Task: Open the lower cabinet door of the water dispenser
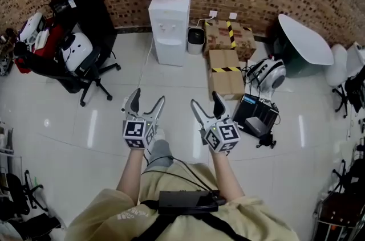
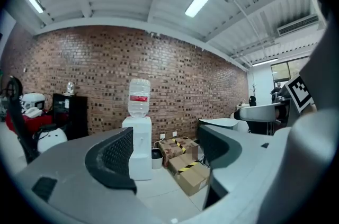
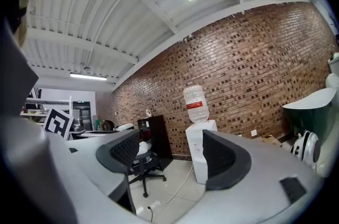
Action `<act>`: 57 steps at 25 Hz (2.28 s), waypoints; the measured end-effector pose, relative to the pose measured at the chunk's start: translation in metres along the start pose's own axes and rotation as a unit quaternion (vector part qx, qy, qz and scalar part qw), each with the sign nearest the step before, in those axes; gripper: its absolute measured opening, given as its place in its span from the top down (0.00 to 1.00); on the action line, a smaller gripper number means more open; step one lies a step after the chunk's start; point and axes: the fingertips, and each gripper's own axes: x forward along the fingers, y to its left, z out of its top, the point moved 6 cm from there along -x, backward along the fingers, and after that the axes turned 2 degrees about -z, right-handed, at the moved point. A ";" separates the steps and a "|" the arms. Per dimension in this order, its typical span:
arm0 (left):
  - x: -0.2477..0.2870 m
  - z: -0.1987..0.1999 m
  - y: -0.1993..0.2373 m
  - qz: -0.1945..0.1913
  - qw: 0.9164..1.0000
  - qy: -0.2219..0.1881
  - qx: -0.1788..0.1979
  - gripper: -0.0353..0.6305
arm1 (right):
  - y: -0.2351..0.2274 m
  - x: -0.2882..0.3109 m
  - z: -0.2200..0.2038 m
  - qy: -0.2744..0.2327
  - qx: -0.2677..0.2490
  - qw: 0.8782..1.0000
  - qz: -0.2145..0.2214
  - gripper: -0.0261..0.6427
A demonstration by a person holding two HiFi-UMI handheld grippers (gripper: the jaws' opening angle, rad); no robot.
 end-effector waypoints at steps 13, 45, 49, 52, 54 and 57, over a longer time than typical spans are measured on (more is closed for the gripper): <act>0.138 0.037 0.174 -0.048 0.999 -0.017 0.002 0.39 | 0.033 0.240 0.009 0.021 -0.046 0.999 -0.004 0.39; 0.486 -0.236 0.320 -0.038 0.998 0.043 -0.030 0.45 | -0.339 0.577 -0.405 0.165 -0.052 0.983 -0.062 0.44; 0.515 -0.327 0.349 -0.041 0.999 0.015 -0.009 0.45 | -0.408 0.637 -0.510 0.174 -0.034 0.983 -0.038 0.44; 0.526 -0.382 0.365 -0.038 0.999 0.006 0.002 0.45 | -0.435 0.675 -0.553 0.175 -0.065 0.982 -0.008 0.44; 0.532 -0.410 0.374 -0.037 0.999 -0.006 0.002 0.45 | -0.447 0.696 -0.564 0.162 -0.088 0.983 0.001 0.44; 0.535 -0.440 0.380 -0.039 0.999 -0.016 0.006 0.45 | -0.452 0.716 -0.574 0.164 -0.137 0.976 0.029 0.43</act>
